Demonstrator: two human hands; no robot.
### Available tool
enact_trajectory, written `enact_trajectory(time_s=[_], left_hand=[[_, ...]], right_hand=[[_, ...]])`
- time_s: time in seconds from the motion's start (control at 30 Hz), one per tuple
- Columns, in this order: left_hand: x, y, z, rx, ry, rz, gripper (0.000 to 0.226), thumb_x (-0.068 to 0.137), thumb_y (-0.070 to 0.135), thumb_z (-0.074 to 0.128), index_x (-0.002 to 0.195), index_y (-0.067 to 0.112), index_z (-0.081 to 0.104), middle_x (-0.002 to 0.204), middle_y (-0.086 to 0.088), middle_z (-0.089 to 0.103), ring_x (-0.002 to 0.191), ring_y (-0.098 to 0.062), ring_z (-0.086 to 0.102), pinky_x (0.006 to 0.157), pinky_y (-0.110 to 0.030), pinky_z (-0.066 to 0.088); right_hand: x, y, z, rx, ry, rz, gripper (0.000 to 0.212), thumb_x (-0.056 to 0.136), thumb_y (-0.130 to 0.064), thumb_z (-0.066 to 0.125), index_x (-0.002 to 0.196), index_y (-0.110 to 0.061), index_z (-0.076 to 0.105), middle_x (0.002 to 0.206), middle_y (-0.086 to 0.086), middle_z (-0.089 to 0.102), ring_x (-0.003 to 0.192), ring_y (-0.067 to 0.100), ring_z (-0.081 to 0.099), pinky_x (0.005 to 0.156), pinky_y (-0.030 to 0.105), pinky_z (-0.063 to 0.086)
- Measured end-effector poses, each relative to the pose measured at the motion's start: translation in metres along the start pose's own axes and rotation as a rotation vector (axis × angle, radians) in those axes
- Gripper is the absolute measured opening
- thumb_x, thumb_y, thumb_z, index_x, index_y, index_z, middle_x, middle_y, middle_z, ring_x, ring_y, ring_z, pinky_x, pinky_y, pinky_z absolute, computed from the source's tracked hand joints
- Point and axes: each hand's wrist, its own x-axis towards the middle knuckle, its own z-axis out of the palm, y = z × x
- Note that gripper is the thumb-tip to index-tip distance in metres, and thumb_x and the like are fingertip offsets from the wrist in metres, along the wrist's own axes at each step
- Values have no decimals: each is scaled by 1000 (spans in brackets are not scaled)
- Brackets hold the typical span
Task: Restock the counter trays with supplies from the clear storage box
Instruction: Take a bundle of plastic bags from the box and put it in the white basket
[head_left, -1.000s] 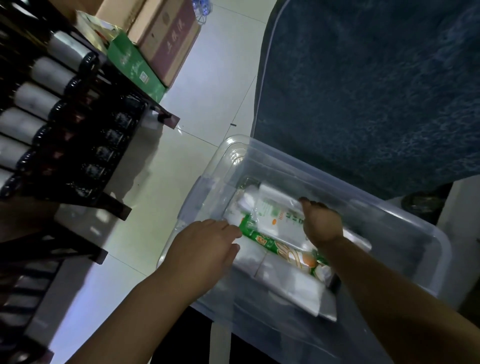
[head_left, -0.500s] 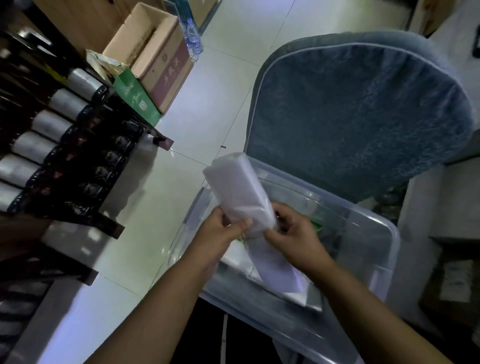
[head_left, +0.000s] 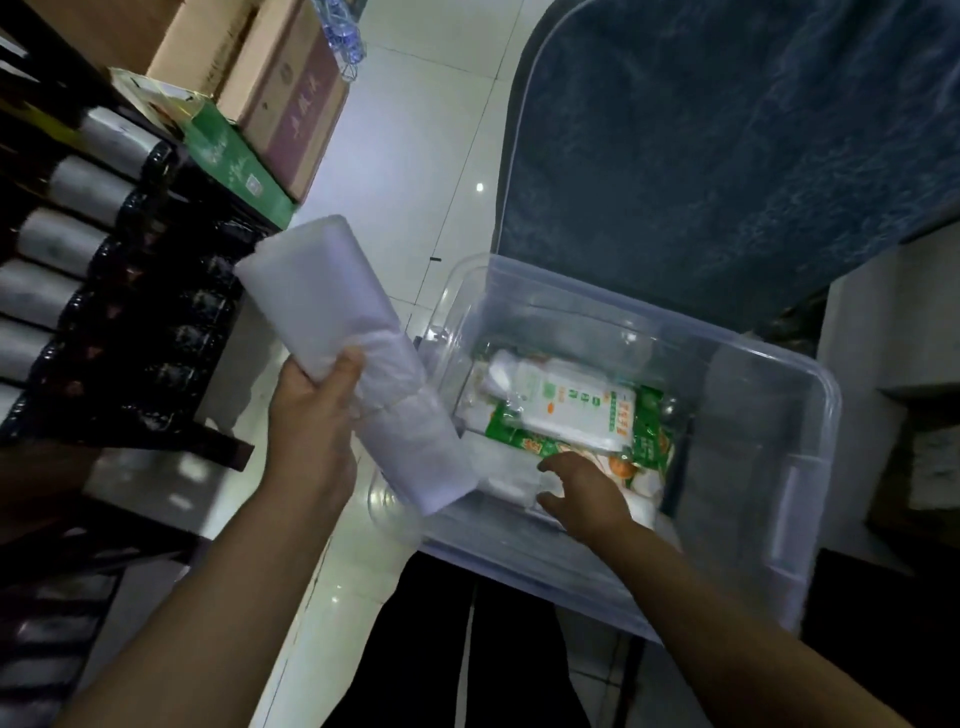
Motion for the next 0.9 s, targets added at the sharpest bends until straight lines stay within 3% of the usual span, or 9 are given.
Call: enact_trajectory(time_s=[0.1,0.2,0.4,0.53,0.63,0.73,0.9], left_hand=[[4,-4,-11,-31,13,-41,26,90,14,57,116,15,57,117,-7,64,104,-19,62,90,-32,50],[4,-7,-15,-53,29,-62,25,91,13,54,117,16,57,119,-8,63,105,-20,62,89,-32,50],[1,-9,-21,-35,14,-48,31,92,16,54,123,13,56,121,-7,64,111,-20,62,92,-34,49],[-6,-8,-21,-55,21,-61,35,92,14,53,127,11,53,126,-10,61,112,-21,61,92,-34,48],[-15,-2,-22,-76,7,-57,27,92,14,54,118,21,59,120,-3,65,106,-16,63,89,-32,49],[-25,11,-20,-98,9,-69,26,90,16,56,116,20,59,118,-4,66,106,-19,63,89,-35,48],[-42,37,-5,-140,-6,-110,23,90,15,57,114,17,58,108,-4,66,96,-21,63,76,-33,50]], right_hand=[[11,11,30,-261,-100,-41,65,80,-33,67,135,-13,40,137,12,44,123,27,42,98,34,37],[23,17,44,-450,-76,-71,76,78,-35,67,140,-13,29,141,12,39,125,28,39,100,37,35],[35,18,46,-582,-71,-108,74,79,-32,66,138,-11,28,132,13,43,116,32,43,90,41,41],[28,16,35,-519,-175,-118,58,82,-31,61,132,-12,38,124,17,49,110,34,50,85,41,45],[15,11,17,-418,-167,-55,36,88,-20,47,123,-12,47,119,16,56,105,33,57,81,38,47],[-9,4,-5,-312,-54,23,30,89,-12,42,118,-12,52,120,14,56,100,32,60,79,36,47],[-64,-28,-70,22,285,138,22,87,-12,53,108,-6,58,111,11,49,87,34,58,65,31,40]])
